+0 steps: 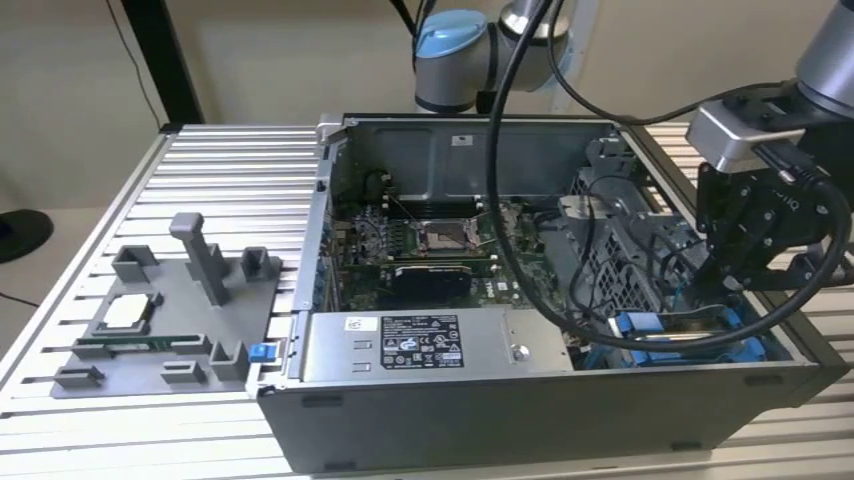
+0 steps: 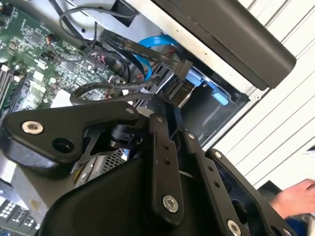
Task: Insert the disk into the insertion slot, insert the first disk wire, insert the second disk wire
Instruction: 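Insert the first disk wire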
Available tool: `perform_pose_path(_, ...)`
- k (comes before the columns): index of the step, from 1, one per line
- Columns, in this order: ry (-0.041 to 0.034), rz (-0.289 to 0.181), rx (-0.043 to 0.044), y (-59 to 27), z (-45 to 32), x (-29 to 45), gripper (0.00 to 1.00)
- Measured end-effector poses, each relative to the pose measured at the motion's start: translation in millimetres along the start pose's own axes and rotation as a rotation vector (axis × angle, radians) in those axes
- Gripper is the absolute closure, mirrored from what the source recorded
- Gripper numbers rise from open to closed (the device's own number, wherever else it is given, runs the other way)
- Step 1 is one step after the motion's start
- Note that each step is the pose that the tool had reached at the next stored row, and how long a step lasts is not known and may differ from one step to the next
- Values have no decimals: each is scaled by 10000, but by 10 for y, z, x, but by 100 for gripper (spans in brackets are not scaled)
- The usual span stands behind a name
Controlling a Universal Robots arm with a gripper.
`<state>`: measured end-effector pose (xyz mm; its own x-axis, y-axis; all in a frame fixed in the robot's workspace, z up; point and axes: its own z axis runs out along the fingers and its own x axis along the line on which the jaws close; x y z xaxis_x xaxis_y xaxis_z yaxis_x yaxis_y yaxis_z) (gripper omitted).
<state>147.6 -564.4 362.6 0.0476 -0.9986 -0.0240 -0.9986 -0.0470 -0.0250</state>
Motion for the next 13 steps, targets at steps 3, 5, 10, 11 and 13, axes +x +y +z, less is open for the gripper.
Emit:
perform_pose_path(3, 82, 109, -27, -16, 20, 0, 100)
perform_pose_path(5, 89, 242, -63, -17, 39, -1, 100)
perform_pose_path(10, 109, 631, -130, -33, 84, -3, 100)
perform_pose_path(11, 136, 637, -137, -47, 89, -5, 100)
perform_pose_path(13, 185, 637, -140, -72, 103, -10, 100)
